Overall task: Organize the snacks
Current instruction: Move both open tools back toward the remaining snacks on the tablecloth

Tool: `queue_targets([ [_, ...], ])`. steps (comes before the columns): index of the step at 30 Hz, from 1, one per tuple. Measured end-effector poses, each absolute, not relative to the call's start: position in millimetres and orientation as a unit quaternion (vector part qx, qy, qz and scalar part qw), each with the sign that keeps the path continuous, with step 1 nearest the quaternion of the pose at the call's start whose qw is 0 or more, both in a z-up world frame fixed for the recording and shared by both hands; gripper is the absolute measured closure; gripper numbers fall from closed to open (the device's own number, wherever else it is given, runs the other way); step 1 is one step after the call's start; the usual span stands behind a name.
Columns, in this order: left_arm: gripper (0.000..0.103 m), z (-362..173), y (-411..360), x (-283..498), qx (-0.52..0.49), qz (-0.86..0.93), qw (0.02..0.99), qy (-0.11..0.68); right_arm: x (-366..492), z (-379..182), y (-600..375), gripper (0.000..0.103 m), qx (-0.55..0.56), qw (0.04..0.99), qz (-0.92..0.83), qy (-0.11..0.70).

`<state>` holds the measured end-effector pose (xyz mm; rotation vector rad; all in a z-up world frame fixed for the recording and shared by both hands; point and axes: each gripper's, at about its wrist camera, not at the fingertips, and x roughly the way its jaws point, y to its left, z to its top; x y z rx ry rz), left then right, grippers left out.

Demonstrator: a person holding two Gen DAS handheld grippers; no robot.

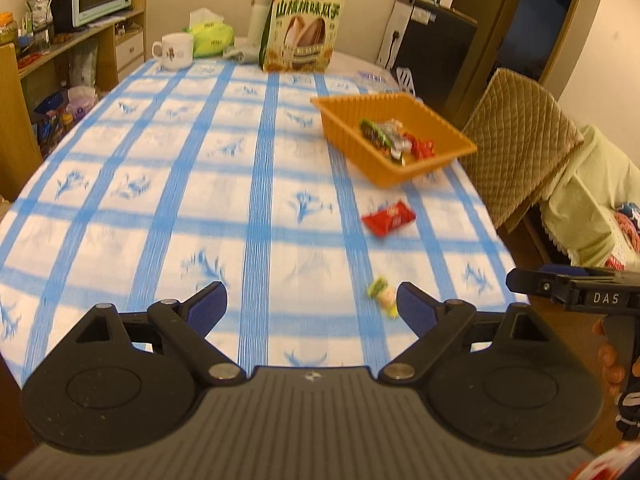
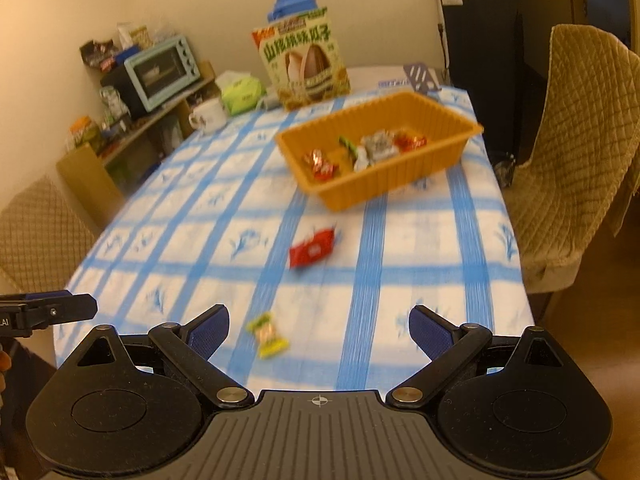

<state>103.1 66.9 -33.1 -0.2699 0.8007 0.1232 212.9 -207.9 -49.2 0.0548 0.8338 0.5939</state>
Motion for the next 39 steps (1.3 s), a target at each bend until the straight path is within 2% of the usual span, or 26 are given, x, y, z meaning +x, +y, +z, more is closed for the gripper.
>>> queue_targets([
  [17, 0.014, -64, 32, 103, -0.116, 0.047, 0.894, 0.431, 193, -88, -186, 0.007, -0.035, 0.848, 0.307, 0.431],
  [29, 0.017, -79, 11, 131, -0.122, 0.056, 0.882, 0.453, 218, -97, -191, 0.007, -0.058, 0.839, 0.322, 0.436],
  [39, 0.023, -92, -6, 158, -0.132, 0.065, 0.872, 0.467, 248, -102, -202, 0.007, -0.067, 0.831, 0.335, 0.44],
])
